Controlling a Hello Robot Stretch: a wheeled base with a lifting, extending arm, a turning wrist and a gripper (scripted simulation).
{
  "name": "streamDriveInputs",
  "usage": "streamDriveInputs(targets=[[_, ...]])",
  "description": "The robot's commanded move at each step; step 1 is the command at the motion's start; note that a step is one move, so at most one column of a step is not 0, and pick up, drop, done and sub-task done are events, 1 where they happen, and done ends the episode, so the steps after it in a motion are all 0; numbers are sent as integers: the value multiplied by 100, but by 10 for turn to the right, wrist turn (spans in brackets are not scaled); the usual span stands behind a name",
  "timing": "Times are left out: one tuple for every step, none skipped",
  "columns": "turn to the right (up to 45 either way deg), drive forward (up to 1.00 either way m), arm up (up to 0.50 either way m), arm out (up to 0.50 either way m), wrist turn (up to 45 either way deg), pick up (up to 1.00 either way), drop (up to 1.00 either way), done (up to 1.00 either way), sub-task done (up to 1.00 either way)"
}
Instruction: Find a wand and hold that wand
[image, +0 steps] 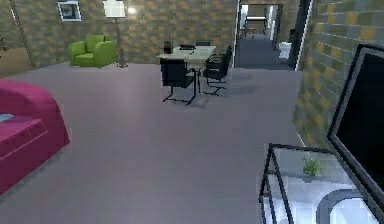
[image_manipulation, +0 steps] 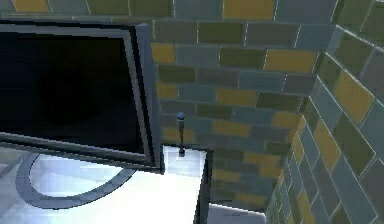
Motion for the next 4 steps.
streamDriveInputs(targets=[[450, 0, 0, 0, 0, 0, 0, 0, 0], [450, 0, 0, 0, 0, 0, 0, 0, 0], [420, 0, 0, 0, 0, 0, 0, 0, 0], [0, 15, 0, 0, 0, 0, 0, 0, 0]])
